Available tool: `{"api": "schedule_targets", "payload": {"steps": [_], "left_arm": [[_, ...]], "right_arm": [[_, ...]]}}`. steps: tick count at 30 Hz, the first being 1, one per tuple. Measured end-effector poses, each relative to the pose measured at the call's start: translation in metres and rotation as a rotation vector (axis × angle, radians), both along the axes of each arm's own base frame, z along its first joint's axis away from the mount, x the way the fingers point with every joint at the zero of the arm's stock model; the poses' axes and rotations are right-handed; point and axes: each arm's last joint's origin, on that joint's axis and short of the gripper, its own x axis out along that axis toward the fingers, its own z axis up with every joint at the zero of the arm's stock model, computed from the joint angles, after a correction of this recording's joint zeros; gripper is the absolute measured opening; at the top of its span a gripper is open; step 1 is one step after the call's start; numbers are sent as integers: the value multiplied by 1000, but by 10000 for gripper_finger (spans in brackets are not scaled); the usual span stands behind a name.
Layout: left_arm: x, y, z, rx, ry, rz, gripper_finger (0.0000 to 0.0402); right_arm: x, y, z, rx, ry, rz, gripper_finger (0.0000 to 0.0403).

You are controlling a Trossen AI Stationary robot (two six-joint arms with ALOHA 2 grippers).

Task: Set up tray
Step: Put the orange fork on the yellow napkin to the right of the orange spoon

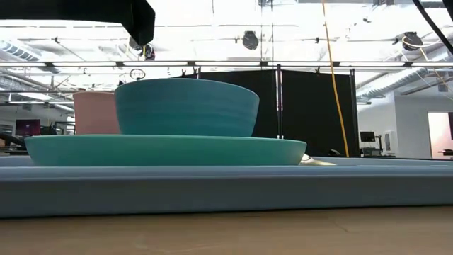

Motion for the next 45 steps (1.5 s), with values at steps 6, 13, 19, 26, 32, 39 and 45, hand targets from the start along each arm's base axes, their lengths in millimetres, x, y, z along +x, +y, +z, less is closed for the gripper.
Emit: {"api": "schedule_targets", "payload": {"steps": [6, 13, 19, 26, 32, 39, 45], "left_arm": [[3, -1, -13, 23, 80, -24, 174], [3, -1, -16, 50, 76, -49, 150], [3, 1, -17, 69, 72, -78, 109], [4, 3, -18, 96, 73, -111, 17], [7, 5, -18, 99, 83, -102, 18], [9, 7, -18, 95, 101, -108, 9], [10, 6, -5, 144, 124, -127, 9]], "right_arm": [[0, 0, 0, 1, 0, 0, 105], [0, 0, 0, 1, 0, -1, 105], [0, 0, 0, 1, -1, 0, 105], [0, 0, 0, 1, 0, -1, 105], [0, 0, 0, 1, -1, -1, 105], [0, 0, 0, 0, -1, -3, 105], [0, 0, 0, 1, -1, -4, 105]]}}
